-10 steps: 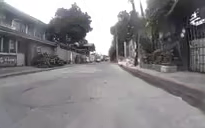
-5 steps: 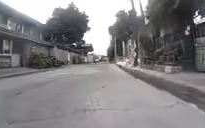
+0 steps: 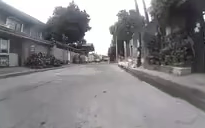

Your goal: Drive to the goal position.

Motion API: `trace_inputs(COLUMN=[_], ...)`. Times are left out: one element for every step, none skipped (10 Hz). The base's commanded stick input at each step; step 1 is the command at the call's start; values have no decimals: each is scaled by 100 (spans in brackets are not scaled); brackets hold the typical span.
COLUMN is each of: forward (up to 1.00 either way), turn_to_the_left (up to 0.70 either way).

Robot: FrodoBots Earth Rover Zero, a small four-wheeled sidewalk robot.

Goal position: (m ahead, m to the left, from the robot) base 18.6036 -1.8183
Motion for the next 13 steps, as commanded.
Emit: trace_inputs(forward=[85, 85, 85, 85, 85, 85, 85, 85, 85, 85, 85, 85, 85], turn_to_the_left=[-25, -19, -12, 0, 0, 0, 0, 0, 0, -8, -29, 0, 0])
